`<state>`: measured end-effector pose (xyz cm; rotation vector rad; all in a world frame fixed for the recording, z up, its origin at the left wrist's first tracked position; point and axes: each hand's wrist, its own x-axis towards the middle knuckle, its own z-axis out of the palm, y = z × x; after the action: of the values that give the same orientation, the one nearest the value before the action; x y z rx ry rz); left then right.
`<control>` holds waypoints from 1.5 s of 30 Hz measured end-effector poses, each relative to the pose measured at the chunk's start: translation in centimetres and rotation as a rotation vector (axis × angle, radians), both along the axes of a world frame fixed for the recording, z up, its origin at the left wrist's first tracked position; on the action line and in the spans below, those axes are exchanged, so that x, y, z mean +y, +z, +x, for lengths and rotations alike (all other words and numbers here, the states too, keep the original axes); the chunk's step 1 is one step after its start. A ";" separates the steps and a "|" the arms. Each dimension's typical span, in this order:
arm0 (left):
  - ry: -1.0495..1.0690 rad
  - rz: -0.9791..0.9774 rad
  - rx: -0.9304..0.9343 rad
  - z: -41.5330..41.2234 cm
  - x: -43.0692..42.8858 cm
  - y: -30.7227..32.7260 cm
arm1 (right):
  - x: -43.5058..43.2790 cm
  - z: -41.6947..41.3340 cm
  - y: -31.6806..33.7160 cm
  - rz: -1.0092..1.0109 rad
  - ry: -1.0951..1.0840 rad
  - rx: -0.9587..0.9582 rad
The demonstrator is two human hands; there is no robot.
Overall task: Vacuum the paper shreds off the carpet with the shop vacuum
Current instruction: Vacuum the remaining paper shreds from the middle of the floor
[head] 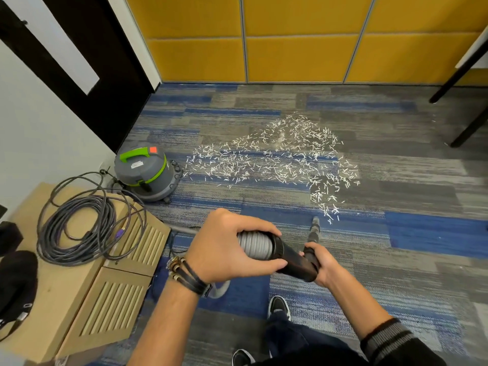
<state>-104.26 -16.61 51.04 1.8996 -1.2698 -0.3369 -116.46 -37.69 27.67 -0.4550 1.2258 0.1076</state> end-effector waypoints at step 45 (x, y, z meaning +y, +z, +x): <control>-0.209 0.061 0.062 11.5 -11.7 0.9 | -7.5 8.3 -0.4 0.130 -0.167 0.021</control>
<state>-92.79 -28.34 51.97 1.7953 -1.4332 -0.5446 -108.15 -45.18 27.32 -0.2377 1.2642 0.0489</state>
